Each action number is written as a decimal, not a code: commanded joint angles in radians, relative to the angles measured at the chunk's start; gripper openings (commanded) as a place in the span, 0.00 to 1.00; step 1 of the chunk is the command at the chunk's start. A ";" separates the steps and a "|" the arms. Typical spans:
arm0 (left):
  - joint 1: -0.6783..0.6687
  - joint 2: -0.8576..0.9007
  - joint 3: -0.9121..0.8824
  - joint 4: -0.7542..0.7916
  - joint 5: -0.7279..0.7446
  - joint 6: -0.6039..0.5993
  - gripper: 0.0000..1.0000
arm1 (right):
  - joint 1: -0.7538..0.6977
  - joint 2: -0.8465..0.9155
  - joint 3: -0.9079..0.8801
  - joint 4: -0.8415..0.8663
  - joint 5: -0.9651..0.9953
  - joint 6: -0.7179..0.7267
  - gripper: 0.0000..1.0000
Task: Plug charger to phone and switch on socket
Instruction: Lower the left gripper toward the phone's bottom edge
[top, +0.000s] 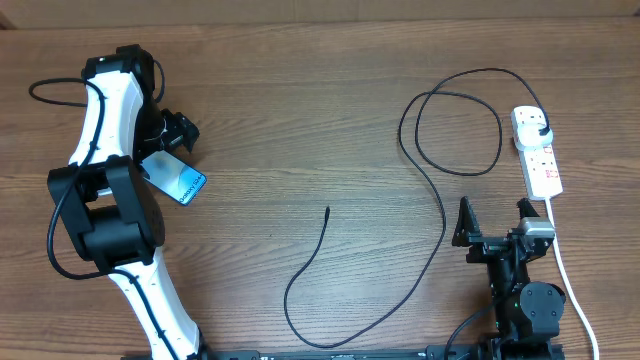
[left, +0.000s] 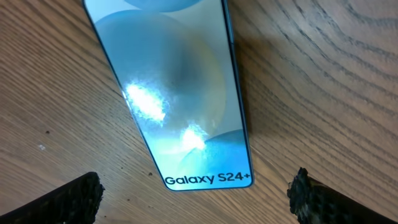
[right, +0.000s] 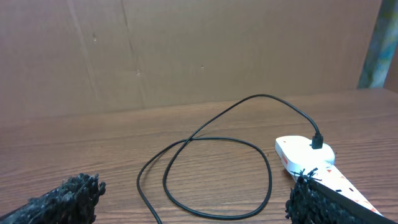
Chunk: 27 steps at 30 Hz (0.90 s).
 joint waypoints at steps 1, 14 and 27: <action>0.008 0.008 -0.004 -0.002 0.026 0.032 1.00 | 0.006 -0.012 -0.011 0.006 -0.004 -0.003 1.00; 0.007 -0.058 -0.004 -0.042 0.022 0.051 1.00 | 0.006 -0.012 -0.011 0.006 -0.004 -0.003 1.00; 0.014 -0.219 -0.206 0.084 0.008 0.069 1.00 | 0.006 -0.012 -0.011 0.006 -0.004 -0.003 1.00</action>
